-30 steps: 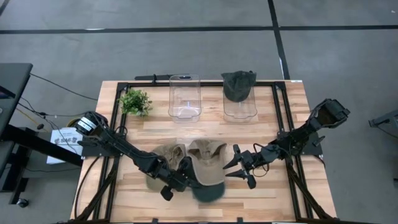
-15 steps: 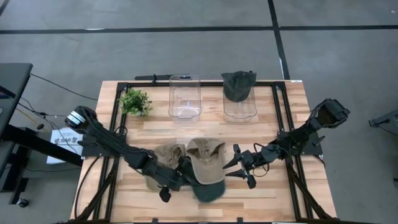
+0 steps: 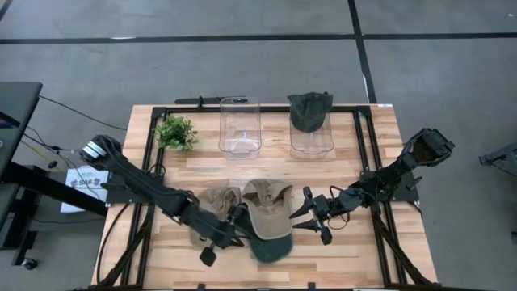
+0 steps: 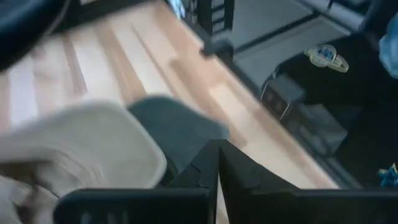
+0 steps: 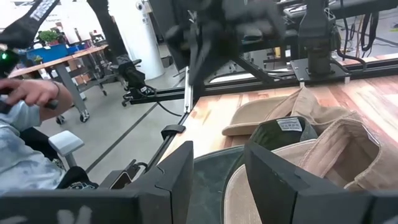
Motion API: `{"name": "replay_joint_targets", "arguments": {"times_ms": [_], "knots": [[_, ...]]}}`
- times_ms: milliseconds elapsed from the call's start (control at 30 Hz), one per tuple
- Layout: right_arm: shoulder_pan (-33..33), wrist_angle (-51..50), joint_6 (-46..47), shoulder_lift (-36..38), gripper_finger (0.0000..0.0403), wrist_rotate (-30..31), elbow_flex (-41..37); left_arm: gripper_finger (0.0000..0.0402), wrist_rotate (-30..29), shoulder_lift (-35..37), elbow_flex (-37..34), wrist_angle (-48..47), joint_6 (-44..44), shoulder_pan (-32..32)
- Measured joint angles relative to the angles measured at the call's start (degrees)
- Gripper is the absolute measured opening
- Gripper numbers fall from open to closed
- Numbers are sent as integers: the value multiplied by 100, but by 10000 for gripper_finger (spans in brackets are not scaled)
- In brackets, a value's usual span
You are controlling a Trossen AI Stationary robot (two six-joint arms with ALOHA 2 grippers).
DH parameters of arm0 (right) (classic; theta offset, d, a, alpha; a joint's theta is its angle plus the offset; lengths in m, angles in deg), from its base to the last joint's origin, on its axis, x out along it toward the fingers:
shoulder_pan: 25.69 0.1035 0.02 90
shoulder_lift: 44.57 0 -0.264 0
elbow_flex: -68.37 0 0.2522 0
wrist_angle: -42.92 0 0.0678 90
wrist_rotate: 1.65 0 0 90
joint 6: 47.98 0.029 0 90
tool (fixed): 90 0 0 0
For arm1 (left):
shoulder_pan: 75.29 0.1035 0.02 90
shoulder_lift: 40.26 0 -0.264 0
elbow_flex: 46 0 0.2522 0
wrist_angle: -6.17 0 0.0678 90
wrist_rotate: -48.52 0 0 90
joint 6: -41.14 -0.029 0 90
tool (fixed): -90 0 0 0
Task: Pick & Place hat
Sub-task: Put the black cap into the right transparent bin
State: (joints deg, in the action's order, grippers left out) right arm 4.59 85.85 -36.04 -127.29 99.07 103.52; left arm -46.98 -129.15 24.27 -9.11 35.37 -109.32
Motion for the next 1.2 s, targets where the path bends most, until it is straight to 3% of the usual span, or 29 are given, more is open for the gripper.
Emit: {"name": "replay_joint_targets", "arguments": {"times_ms": [167,467,733,900,1067,1200], "knots": [[0,0,0,0,134,-3,0,44,-85,-627,-2,-2,25,11],[0,-1,-33,0,134,-7,0,117,-858,-1252,-2,7,-425,-1],[0,-1,-35,0,134,-8,0,140,-1157,-1412,-4,26,-446,22],[0,0,-35,0,134,-11,0,116,-1164,-1464,-6,-14,-301,153],[0,0,-35,0,134,-11,0,19,-1067,-1356,-11,-22,-292,194],[1,0,-39,0,134,-13,-1,14,-1159,-881,1,109,-275,210]]}}
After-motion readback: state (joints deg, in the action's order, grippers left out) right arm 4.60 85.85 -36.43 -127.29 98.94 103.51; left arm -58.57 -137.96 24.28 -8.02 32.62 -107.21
